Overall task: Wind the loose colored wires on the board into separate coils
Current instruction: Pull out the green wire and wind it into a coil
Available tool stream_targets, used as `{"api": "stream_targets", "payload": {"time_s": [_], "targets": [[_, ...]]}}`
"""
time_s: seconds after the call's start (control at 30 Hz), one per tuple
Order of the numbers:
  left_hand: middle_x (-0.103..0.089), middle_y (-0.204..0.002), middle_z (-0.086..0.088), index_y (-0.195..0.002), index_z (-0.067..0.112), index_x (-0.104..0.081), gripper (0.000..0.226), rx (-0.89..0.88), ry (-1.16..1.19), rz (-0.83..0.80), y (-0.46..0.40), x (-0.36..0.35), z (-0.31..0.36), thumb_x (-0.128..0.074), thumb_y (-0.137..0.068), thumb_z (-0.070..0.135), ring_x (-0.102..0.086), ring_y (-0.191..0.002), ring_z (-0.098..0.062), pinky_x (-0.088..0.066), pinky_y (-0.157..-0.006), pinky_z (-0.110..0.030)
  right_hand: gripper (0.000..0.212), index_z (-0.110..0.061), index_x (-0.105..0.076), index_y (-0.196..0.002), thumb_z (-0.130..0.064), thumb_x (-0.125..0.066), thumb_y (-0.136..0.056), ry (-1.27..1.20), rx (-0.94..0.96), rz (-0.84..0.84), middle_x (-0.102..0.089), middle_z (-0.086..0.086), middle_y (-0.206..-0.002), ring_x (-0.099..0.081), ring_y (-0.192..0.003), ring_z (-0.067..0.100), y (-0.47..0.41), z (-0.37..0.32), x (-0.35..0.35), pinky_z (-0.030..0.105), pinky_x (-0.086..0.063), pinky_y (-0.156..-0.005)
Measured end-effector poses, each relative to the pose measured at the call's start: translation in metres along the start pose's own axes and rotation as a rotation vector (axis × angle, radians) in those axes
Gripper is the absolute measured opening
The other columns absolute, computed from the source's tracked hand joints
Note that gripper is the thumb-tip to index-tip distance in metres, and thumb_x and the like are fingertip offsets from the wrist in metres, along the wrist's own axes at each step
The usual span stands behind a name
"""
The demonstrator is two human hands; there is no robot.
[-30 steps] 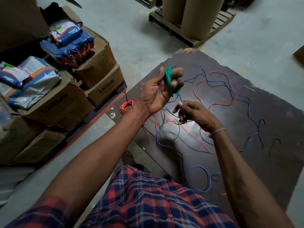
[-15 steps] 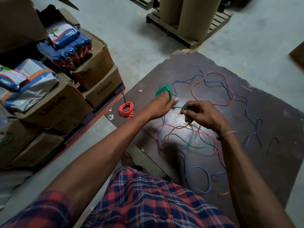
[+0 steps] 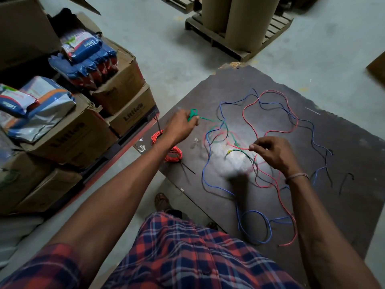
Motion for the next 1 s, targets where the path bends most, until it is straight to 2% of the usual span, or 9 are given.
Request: {"api": "stream_targets", "payload": {"time_s": [0.13,0.27,0.4,0.5,0.6,0.7,0.87,0.93,1.0], "targets": [[-0.056,-0.064,0.000,-0.085,0.010,-0.075,0.028,0.062,0.275,0.031,0.000,0.011,-0.011,-0.059,-0.100,0.028,-0.051,-0.055,-0.015,-0.046,-0.052,-0.029,0.021,-0.016,-0.079,-0.086,-0.036,-0.076,-0.087,0.255,-0.264,-0.010,-0.076,0.013,-0.082,-0.070,-0.082,0.037,-0.001,0.047,-0.018,0.036,-0.053,-0.069],[-0.053,-0.060,0.001,-0.083,0.008,-0.075,0.026,0.093,0.399,0.037,0.000,0.008,-0.008,-0.062,-0.099,0.024,-0.047,-0.046,-0.007,-0.044,-0.047,-0.026,0.021,-0.011,-0.079,-0.091,-0.029,-0.068,-0.087,0.569,-0.318,0.015,-0.076,0.018,-0.091,-0.071,-0.090,0.040,0.000,0.051,-0.032,0.036,-0.057,-0.078],[-0.049,-0.058,-0.001,-0.090,-0.004,-0.074,0.027,0.098,0.481,0.013,0.004,0.002,0.005,-0.061,-0.100,0.017,-0.044,-0.042,-0.005,-0.044,-0.045,-0.024,0.021,-0.011,-0.079,-0.096,-0.021,-0.064,-0.085,0.598,-0.398,0.011,-0.076,0.017,-0.097,-0.071,-0.095,0.039,-0.004,0.043,-0.040,0.037,-0.055,-0.085],[-0.049,-0.057,-0.001,-0.091,-0.005,-0.073,0.026,0.076,0.501,-0.023,0.007,-0.002,0.015,-0.060,-0.101,0.016,-0.043,-0.041,-0.004,-0.044,-0.044,-0.023,0.022,-0.013,-0.081,-0.093,-0.015,-0.067,-0.076,0.410,-0.316,0.040,-0.076,0.018,-0.096,-0.070,-0.093,0.042,-0.010,0.024,-0.036,0.040,-0.058,-0.082],[-0.048,-0.058,-0.001,-0.090,-0.002,-0.073,0.026,0.062,0.515,-0.079,0.012,-0.007,0.023,-0.059,-0.102,0.016,-0.043,-0.043,-0.004,-0.043,-0.045,-0.022,0.033,-0.018,-0.082,-0.095,-0.019,-0.061,-0.070,0.155,-0.231,0.165,-0.077,0.012,-0.094,-0.070,-0.089,0.035,-0.017,0.000,-0.025,0.038,-0.058,-0.083],[-0.047,-0.058,0.000,-0.091,-0.001,-0.072,0.026,0.064,0.578,-0.136,0.015,-0.010,0.028,-0.059,-0.102,0.018,-0.042,-0.045,-0.006,-0.043,-0.046,-0.022,0.028,-0.013,-0.079,-0.106,-0.013,-0.064,-0.083,-0.180,-0.159,0.221,-0.077,0.008,-0.098,-0.071,-0.090,0.023,-0.027,-0.025,-0.023,0.028,-0.054,-0.089],[-0.040,-0.049,0.008,-0.094,-0.003,-0.069,0.025,0.121,0.735,-0.199,0.017,-0.011,0.043,-0.058,-0.103,0.017,-0.035,-0.041,-0.006,-0.040,-0.045,-0.021,0.033,-0.019,-0.064,-0.128,-0.012,-0.067,-0.097,-0.660,-0.114,0.077,-0.068,0.008,-0.112,-0.067,-0.090,0.014,-0.041,-0.062,-0.039,0.027,-0.059,-0.082],[-0.036,-0.046,0.011,-0.088,0.003,-0.067,0.025,0.154,0.832,-0.244,0.018,-0.010,0.049,-0.056,-0.104,0.019,-0.030,-0.039,-0.005,-0.038,-0.045,-0.020,0.024,-0.017,-0.069,-0.123,-0.017,-0.066,-0.098,-0.723,-0.109,0.078,-0.067,0.008,-0.111,-0.064,-0.090,0.015,-0.045,-0.069,-0.045,0.033,-0.060,-0.079],[-0.031,-0.045,0.010,-0.085,0.005,-0.065,0.027,0.189,0.969,-0.286,0.020,-0.008,0.052,-0.054,-0.105,0.020,-0.026,-0.038,-0.005,-0.037,-0.045,-0.020,0.012,-0.019,-0.073,-0.104,-0.026,-0.069,-0.096,-0.732,-0.117,0.103,-0.070,0.004,-0.100,-0.062,-0.086,0.014,-0.049,-0.073,-0.050,0.041,-0.058,-0.079]]}}
Point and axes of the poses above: each hand's wrist, its own y-axis away from the middle knuckle, its own x-axis out of the back of the hand, z = x × y, the point moved 3 cm from there along -y, towards the middle knuckle
